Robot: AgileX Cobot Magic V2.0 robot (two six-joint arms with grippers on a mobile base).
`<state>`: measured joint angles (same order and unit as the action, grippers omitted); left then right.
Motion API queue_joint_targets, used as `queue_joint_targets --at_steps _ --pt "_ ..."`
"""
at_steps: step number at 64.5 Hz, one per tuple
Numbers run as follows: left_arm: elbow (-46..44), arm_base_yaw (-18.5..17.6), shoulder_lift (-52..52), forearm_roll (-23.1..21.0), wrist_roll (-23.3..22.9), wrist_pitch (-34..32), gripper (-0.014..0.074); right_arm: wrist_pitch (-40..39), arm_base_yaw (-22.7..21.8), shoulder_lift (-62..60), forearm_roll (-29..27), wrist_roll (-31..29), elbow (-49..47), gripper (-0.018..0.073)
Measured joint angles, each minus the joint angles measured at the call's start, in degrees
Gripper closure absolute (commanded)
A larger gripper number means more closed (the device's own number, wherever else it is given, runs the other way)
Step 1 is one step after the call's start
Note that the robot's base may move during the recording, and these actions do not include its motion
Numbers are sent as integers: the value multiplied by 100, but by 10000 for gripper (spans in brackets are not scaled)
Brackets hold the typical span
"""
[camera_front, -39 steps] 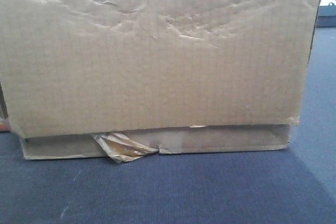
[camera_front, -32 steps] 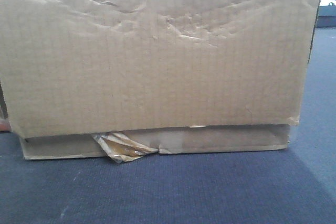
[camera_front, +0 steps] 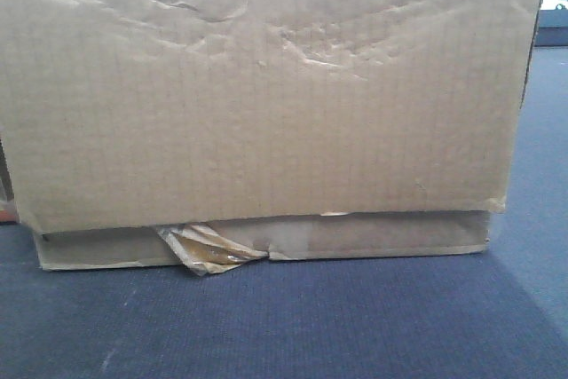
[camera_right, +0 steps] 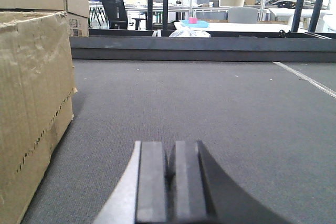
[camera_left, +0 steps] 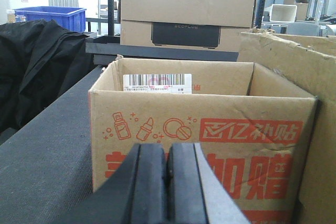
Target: Stack two boxes on right shelf middle
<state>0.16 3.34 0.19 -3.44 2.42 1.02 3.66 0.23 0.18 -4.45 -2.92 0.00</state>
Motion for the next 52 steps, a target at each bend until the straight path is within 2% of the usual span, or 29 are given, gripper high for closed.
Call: queue_joint_targets --at_steps 21,28,37,44,52 --pt "0 0 0 0 0 -196 707 -22 0 0 0 0 0 721" --pt "0 0 0 0 0 -295 707 -300 0 0 0 0 2 721" --pt "0 0 0 -93 0 -857 707 -746 0 0 0 0 -32 721" --pt "-288 0 -4 -171 0 -1012 707 -669 0 -10 0 0 -501 721" --pt "-1252 0 -13 -184 0 -521 707 -405 0 -21 0 0 -1552 721"
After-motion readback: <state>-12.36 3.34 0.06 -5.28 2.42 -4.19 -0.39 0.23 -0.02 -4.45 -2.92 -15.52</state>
